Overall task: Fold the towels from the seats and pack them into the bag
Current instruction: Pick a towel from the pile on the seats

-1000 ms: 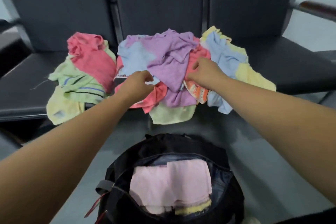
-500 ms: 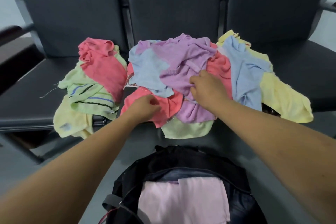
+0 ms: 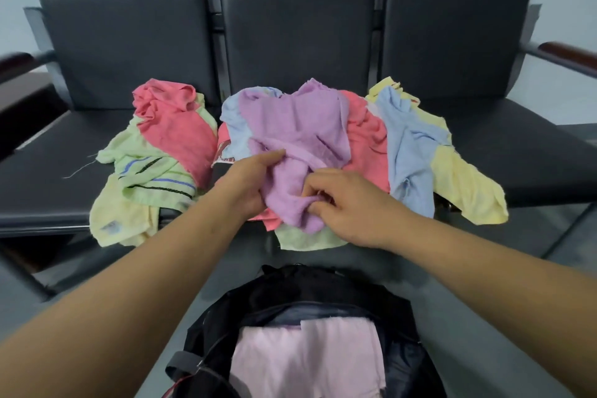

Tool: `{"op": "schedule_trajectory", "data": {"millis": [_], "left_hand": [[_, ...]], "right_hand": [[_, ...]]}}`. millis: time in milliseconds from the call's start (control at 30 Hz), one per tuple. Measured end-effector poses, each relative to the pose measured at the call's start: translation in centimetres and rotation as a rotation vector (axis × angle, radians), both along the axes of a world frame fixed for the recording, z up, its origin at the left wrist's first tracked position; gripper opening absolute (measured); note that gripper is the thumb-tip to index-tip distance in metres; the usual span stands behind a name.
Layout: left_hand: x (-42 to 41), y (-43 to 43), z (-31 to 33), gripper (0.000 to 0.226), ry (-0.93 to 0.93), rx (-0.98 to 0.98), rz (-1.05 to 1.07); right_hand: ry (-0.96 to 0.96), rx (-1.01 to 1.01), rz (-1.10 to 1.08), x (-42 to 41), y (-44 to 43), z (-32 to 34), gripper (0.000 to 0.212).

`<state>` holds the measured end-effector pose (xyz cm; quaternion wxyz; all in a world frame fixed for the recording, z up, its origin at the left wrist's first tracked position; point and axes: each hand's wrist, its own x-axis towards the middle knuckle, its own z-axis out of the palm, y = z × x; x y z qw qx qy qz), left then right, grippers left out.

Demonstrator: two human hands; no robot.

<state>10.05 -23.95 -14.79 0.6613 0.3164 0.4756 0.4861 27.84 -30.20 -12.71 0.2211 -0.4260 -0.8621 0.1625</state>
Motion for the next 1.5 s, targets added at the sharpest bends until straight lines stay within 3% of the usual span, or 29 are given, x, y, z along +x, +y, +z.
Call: {"op": "schedule_trajectory", "data": {"millis": [33, 100, 167, 267, 300, 367, 433, 467, 500, 567, 633, 733, 800, 867, 1000, 1067, 1133, 1233, 1300, 1367, 1433, 1500], "left_hand": [[0.0, -0.2, 0.1, 0.014, 0.082, 0.037, 0.017], [-0.1, -1.2, 0.8, 0.014, 0.169, 0.121, -0.022], [-0.6, -2.8, 2.3, 0.006, 0.214, 0.190, -0.123], [-1.5, -5.2, 4.1, 0.016, 0.325, 0.280, -0.350], [-1.6, -6.0, 4.6, 0.023, 0.346, 0.291, -0.423], [-2.0, -7.0, 5.3, 0.031, 0.402, 0.318, -0.513], [-2.7, -7.7, 6.1, 0.021, 0.489, 0.365, -0.509], [-3.3, -7.9, 6.4, 0.008, 0.532, 0.378, -0.498], [-4.1, -7.9, 6.6, 0.017, 0.564, 0.383, -0.510], [-6.0, -8.3, 6.6, 0.055, 0.595, 0.350, -0.592], [-7.6, -9.0, 6.5, 0.070, 0.595, 0.298, -0.726], [-8.6, -10.1, 6.7, 0.056, 0.551, 0.270, -0.833], [-8.4, -10.3, 6.6, 0.051, 0.524, 0.291, -0.764], [-7.9, -10.5, 6.6, 0.051, 0.535, 0.309, -0.627], [-8.4, -10.5, 6.1, 0.040, 0.776, 0.410, -0.410], [-9.3, -10.2, 5.9, 0.030, 0.934, 0.445, -0.386], [-10.3, -10.0, 5.8, 0.034, 1.045, 0.408, -0.482], [-11.8, -9.9, 5.1, 0.032, 1.053, 0.315, -0.562], [-13.0, -9.6, 4.4, 0.031, 0.884, 0.267, -0.548], [-13.8, -9.3, 3.7, 0.049, 0.786, 0.245, -0.492], [-14.1, -8.9, 3.5, 0.055, 0.898, 0.305, -0.364], [-14.3, -8.4, 3.4, 0.056, 1.104, 0.380, -0.246]], "right_hand": [[-0.014, -0.072, -0.006, 0.3, -0.5, 0.1, 0.005], [0.131, -0.248, -0.087, 0.9, -0.9, 0.7, 0.009], [0.292, -0.269, -0.233, 1.9, -0.6, 1.4, 0.030], [0.306, -0.222, -0.307, 2.7, -0.9, 1.6, 0.064], [0.302, -0.238, -0.278, 2.5, -1.2, 1.4, 0.059], [0.308, -0.249, -0.220, 1.8, -2.2, 1.1, 0.027], [0.362, -0.220, -0.200, 1.2, -2.8, 1.2, 0.013], [0.421, -0.233, -0.188, 1.1, -2.9, 1.6, 0.011], [0.510, -0.291, -0.169, 1.1, -3.0, 2.0, 0.009], [0.699, -0.559, -0.086, 1.6, -3.1, 2.9, 0.013], [0.731, -0.859, 0.055, 2.3, -3.5, 3.6, 0.025], [0.642, -1.090, 0.272, 3.3, -4.3, 4.2, 0.031], [0.660, -1.132, 0.268, 3.2, -4.6, 4.6, 0.024], [0.737, -1.075, 0.104, 2.9, -4.2, 4.3, 0.021], [0.792, -0.679, -0.266, 2.8, -2.6, 3.1, 0.010], [0.825, -0.682, -0.280, 3.1, -2.3, 3.1, 0.018], [0.941, -0.746, -0.237, 3.5, -2.0, 3.3, 0.028], [1.018, -0.856, -0.159, 4.3, -1.6, 3.2, 0.041], [0.869, -0.808, -0.249, 4.8, -1.5, 2.7, 0.039], [0.497, -0.553, -0.426, 5.6, -1.2, 2.0, 0.026], [0.236, -0.306, -0.518, 6.3, -0.9, 1.6, 0.015], [0.231, -0.200, -0.519, 6.7, -0.7, 1.5, 0.012]]}}
